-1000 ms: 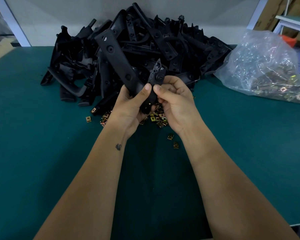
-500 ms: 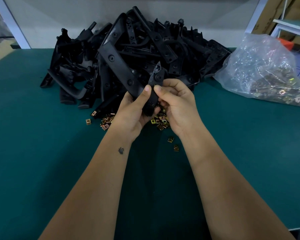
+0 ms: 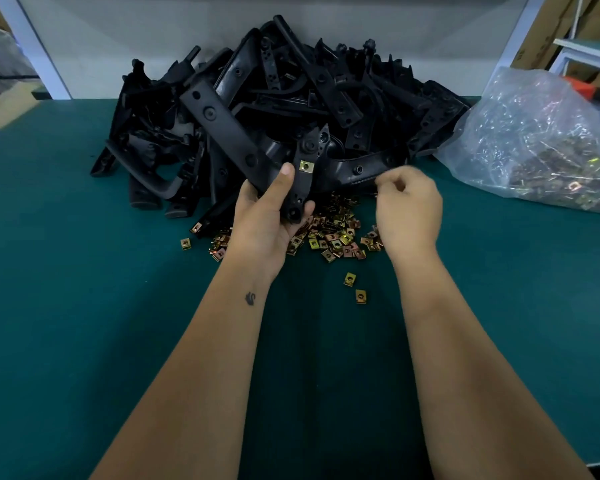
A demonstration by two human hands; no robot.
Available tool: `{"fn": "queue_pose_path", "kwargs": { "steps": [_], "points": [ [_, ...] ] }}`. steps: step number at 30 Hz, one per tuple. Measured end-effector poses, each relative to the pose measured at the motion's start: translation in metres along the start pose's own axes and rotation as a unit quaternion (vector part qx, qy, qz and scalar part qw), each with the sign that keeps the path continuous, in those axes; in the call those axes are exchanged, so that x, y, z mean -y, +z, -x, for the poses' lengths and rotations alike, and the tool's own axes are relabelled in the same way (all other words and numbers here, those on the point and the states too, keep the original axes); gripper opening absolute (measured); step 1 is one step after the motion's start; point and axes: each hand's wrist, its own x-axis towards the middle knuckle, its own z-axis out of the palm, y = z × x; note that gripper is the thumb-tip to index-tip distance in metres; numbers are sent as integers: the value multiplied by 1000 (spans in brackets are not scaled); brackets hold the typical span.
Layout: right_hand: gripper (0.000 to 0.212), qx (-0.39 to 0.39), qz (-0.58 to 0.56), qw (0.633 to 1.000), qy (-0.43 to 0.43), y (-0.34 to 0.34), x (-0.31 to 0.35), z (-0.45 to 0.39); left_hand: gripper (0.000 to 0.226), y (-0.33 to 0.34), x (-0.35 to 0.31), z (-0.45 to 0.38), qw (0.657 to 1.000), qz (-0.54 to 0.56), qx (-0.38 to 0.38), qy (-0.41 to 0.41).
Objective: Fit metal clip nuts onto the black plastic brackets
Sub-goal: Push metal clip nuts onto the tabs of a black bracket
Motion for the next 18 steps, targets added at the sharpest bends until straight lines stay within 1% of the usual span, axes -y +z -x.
{"fn": "queue_pose_path", "kwargs": {
  "steps": [2,4,6,8,11,13,18],
  "points": [
    [21,72,108,992,1,-2,-7,-4,18,-2,-1,-1,1000,6,0,-1],
    [21,153,191,969,-4,1,-8,0,19,-3,-1,-2,1000,6,3,2],
    [28,198,257,945,-40,7,-5,5,20,-2,0,-2,1000,1,5,3],
    [24,212,237,945,-68,12,-3,7,21,-2,1,-2,1000,-3,6,3],
    [25,221,204,951,-77,15,-4,8,19,-2,1,-1,1000,-8,5,5],
    [25,210,190,956,-72,16,-4,7,18,-2,1,-1,1000,-10,3,5],
    [11,169,122,975,-80,16,-5,6,18,-1,1,-1,1000,-8,0,5]
  ]
}}
